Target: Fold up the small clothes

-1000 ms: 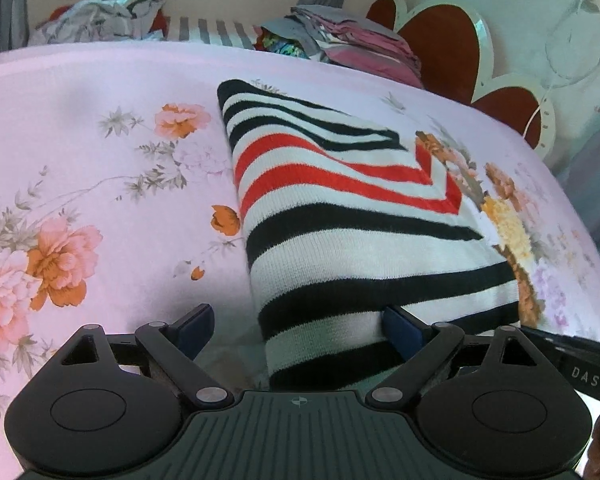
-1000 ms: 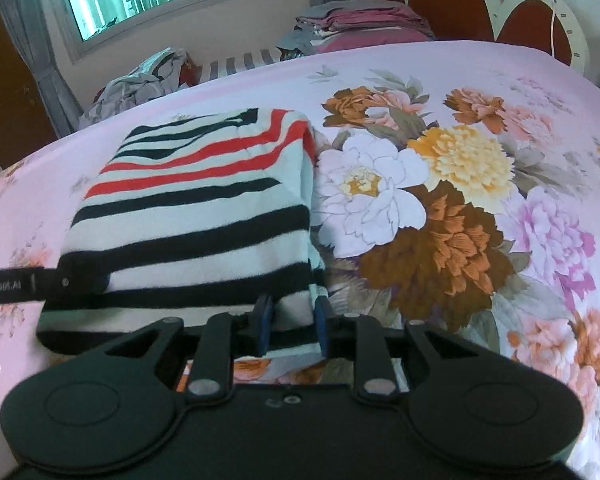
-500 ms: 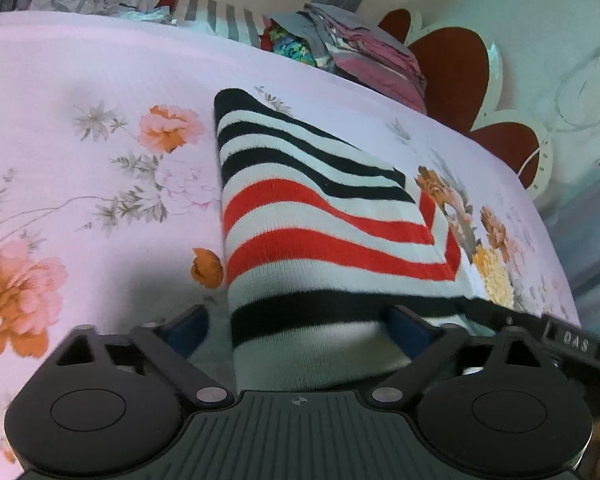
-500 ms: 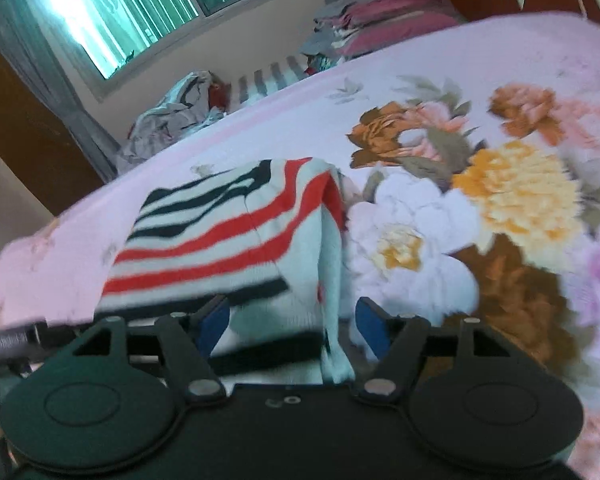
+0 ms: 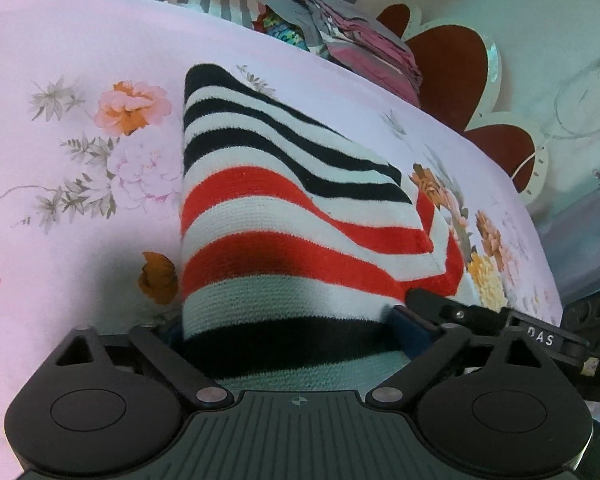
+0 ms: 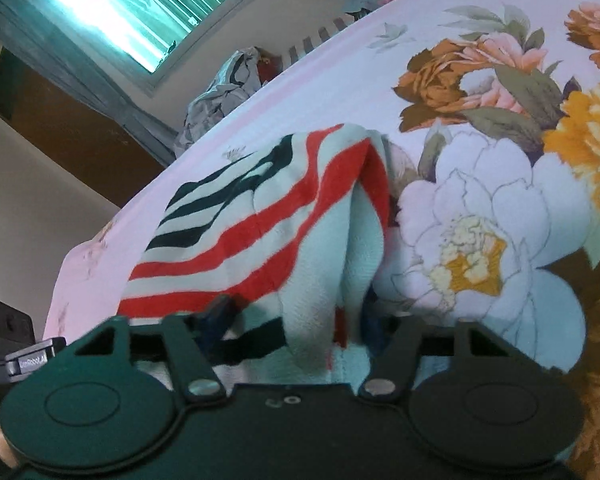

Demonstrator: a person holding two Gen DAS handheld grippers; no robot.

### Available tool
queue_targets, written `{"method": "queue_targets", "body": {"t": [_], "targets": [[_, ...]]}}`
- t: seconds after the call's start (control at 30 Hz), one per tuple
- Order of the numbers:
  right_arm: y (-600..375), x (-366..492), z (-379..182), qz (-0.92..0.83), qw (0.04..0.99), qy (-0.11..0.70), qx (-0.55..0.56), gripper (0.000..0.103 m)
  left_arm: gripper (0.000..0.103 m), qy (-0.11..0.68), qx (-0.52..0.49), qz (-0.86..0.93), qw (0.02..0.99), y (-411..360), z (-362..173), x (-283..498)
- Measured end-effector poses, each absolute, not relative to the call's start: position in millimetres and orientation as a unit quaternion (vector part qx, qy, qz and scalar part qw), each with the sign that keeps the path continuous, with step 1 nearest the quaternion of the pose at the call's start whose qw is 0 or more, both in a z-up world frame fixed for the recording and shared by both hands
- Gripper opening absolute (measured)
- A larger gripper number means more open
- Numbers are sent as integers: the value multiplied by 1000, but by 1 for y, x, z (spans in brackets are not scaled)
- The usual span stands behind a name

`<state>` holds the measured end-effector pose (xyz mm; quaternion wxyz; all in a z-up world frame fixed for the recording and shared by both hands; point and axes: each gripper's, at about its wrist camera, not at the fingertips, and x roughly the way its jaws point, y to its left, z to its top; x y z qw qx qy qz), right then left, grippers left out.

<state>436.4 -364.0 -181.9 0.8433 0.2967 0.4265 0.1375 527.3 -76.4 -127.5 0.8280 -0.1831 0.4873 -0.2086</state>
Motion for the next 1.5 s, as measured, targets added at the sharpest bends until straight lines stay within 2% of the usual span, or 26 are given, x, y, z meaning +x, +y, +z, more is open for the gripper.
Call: {"method": "queue_targets", "body": {"t": [0.03, 0.17, 0.33, 0.4, 0.63, 0.83, 1.13, 1.33, 1.5], "targets": [[-364, 436, -181, 142, 840, 427, 303, 41, 85, 486, -181, -207, 830, -77, -126, 527], [-361, 437, -182, 133, 846, 425, 293, 38, 78, 484, -170, -201, 835, -79, -121, 528], [-354, 430, -167, 123, 854, 416, 288, 33, 62, 472, -150, -203, 845, -79, -109, 525], [-355, 428, -162, 126, 852, 409, 302, 33, 60, 466, -149, -207, 847, -77, -104, 524], [-332, 417, -138, 139, 857, 389, 309, 33, 59, 443, -143, -215, 859, -52, -76, 511], [-282, 418, -118, 155, 859, 376, 309, 33, 59, 423, -141, -211, 870, 4, -51, 500], [-136, 422, -110, 173, 863, 370, 298, 33, 59, 405, -150, -197, 880, 156, -43, 488], [-29, 445, -122, 193, 857, 377, 294, 33, 59, 404, -156, -169, 886, 268, -53, 493], [31, 468, -141, 204, 848, 393, 291, 33, 59, 405, -161, -149, 888, 325, -73, 503]]}}
